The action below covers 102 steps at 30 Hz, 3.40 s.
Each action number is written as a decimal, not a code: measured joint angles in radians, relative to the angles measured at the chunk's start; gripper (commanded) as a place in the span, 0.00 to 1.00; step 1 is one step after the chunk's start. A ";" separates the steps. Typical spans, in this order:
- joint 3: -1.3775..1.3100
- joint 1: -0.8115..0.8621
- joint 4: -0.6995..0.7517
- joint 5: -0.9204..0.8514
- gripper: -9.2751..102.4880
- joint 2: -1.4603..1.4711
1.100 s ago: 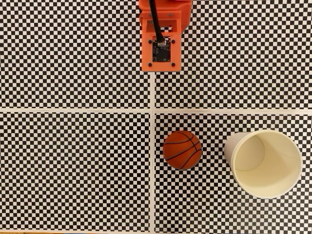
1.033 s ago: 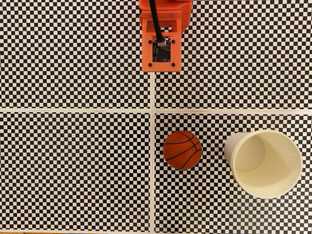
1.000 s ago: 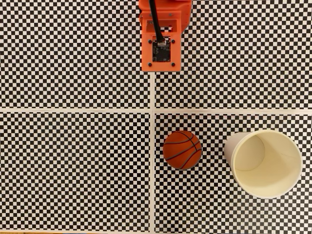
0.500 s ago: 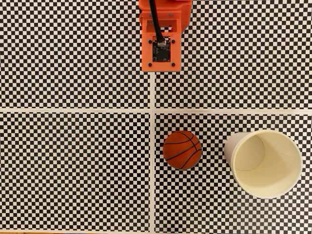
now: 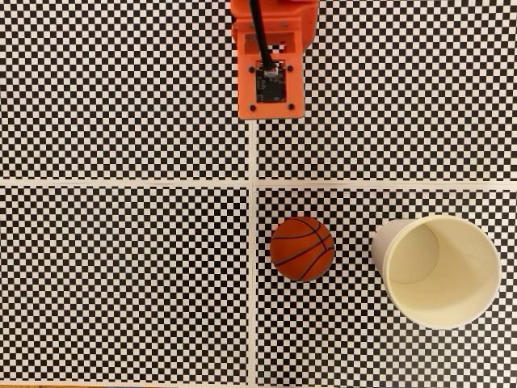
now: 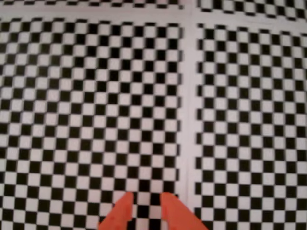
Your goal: Grasp basketball and place into cup.
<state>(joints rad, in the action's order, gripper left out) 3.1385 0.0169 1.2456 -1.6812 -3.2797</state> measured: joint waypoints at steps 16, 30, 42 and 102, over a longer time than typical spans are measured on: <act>0.000 0.017 0.000 -0.012 0.08 0.000; 0.000 0.017 0.000 -0.029 0.09 0.000; 0.000 0.005 -0.023 -0.058 0.10 0.000; -1.733 -0.207 0.058 0.465 0.22 1.414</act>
<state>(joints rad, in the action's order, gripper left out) 1.4051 -0.1902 1.3039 -1.2164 -1.8653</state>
